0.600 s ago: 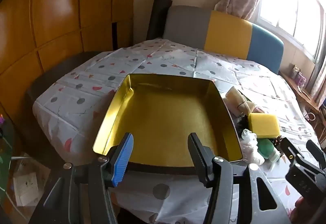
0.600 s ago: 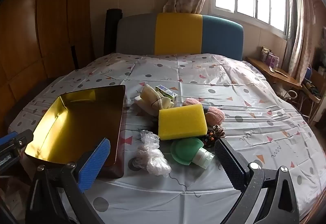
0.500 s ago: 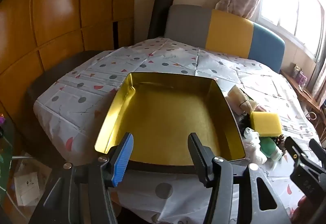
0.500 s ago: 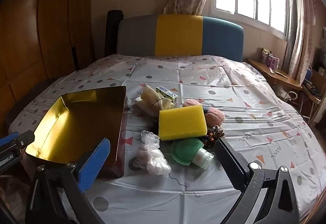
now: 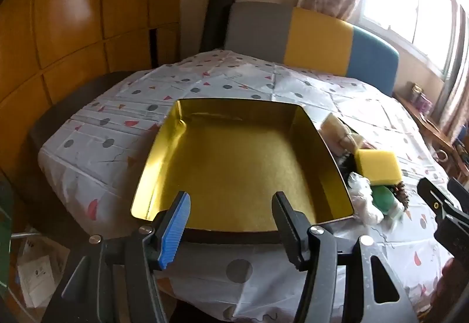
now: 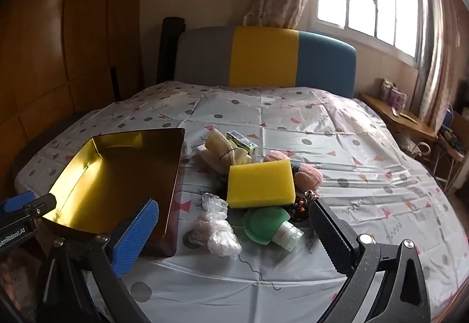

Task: Organize soft objects
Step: 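Move both grippers toward the pile of soft items beside the gold tray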

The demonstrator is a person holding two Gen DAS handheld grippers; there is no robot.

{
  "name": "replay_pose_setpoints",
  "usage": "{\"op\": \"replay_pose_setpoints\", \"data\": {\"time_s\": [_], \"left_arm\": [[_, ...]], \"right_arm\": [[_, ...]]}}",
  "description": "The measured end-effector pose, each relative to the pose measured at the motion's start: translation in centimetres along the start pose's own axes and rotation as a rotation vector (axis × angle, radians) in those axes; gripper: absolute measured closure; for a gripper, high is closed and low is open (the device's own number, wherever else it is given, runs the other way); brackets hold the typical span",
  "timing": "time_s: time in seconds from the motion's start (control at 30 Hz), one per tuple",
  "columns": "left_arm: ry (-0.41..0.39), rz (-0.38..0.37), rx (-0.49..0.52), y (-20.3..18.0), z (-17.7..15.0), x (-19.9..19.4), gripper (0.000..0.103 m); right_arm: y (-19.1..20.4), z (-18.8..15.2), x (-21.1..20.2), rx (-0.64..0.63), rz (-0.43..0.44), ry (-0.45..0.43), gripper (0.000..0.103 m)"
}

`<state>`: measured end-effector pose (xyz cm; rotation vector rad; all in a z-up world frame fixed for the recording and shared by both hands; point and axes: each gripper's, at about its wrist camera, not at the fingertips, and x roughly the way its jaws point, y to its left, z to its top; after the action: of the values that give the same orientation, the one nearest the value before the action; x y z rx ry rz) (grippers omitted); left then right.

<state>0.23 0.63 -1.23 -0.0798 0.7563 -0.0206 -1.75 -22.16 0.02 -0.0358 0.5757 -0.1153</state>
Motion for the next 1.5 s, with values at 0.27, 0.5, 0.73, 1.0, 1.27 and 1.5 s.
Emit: {"op": "replay_pose_setpoints", "data": {"time_s": [0.27, 0.5, 0.73, 1.0, 1.27, 1.5], "left_arm": [[-0.009, -0.012, 0.090, -1.5, -0.8, -0.9, 0.044], [-0.031, -0.061, 0.125, -1.6, -1.1, -1.4, 0.044], [-0.047, -0.079, 0.143, -1.0, -1.3, -1.4, 0.044], [-0.033, -0.077, 0.146, -0.8, -1.2, -0.8, 0.044], [0.009, -0.107, 0.141, -1.6, -1.2, 0.2, 0.043], [0.040, -0.141, 0.155, -3.0, -0.8, 1.1, 0.043]], "right_arm": [[0.0, -0.3, 1.0, -0.041, 0.010, 0.052, 0.000], [0.1, -0.3, 1.6, -0.033, 0.016, 0.109, 0.000], [-1.6, 0.0, 2.6, 0.061, 0.026, 0.171, 0.000], [-2.7, 0.6, 3.4, 0.088, 0.026, 0.183, 0.000], [-5.0, 1.3, 3.9, 0.047, 0.019, 0.158, 0.000], [-9.9, 2.4, 5.3, 0.076, -0.016, 0.126, 0.000]]}}
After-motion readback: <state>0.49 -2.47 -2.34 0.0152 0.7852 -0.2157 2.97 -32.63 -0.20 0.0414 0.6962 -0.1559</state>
